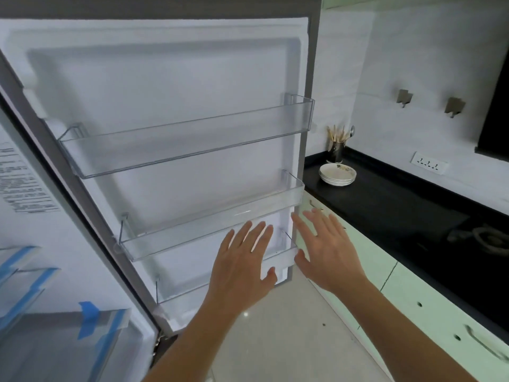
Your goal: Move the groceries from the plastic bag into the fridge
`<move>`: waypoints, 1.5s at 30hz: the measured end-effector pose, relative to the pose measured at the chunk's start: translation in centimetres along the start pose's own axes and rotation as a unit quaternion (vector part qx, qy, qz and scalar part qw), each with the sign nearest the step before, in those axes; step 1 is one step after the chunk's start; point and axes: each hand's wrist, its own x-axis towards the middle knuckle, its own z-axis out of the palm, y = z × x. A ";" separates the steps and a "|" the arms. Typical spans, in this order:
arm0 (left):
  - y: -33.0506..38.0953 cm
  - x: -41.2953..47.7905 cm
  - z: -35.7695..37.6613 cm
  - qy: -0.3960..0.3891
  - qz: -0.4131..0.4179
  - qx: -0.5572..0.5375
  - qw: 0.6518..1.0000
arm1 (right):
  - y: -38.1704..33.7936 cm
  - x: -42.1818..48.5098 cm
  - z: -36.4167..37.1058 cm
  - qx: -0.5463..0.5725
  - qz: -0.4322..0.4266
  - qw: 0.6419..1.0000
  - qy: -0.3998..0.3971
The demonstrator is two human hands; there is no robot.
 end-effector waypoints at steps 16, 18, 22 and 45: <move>11.2 -1.6 5.5 -0.092 0.112 -0.071 0.987 | 4.0 -16.0 -1.2 -0.009 0.230 0.972 -0.050; 12.7 -1.1 6.0 -0.105 0.147 -0.079 0.980 | 4.3 -17.8 -1.8 -0.021 0.272 0.961 -0.041; 16.0 0.2 6.3 -0.115 0.236 -0.099 0.960 | 4.3 -21.2 -3.5 -0.052 0.360 0.931 -0.033; 34.3 -16.5 1.4 -0.188 0.614 -0.277 0.715 | -11.9 -45.3 -15.0 -0.211 0.751 0.625 0.010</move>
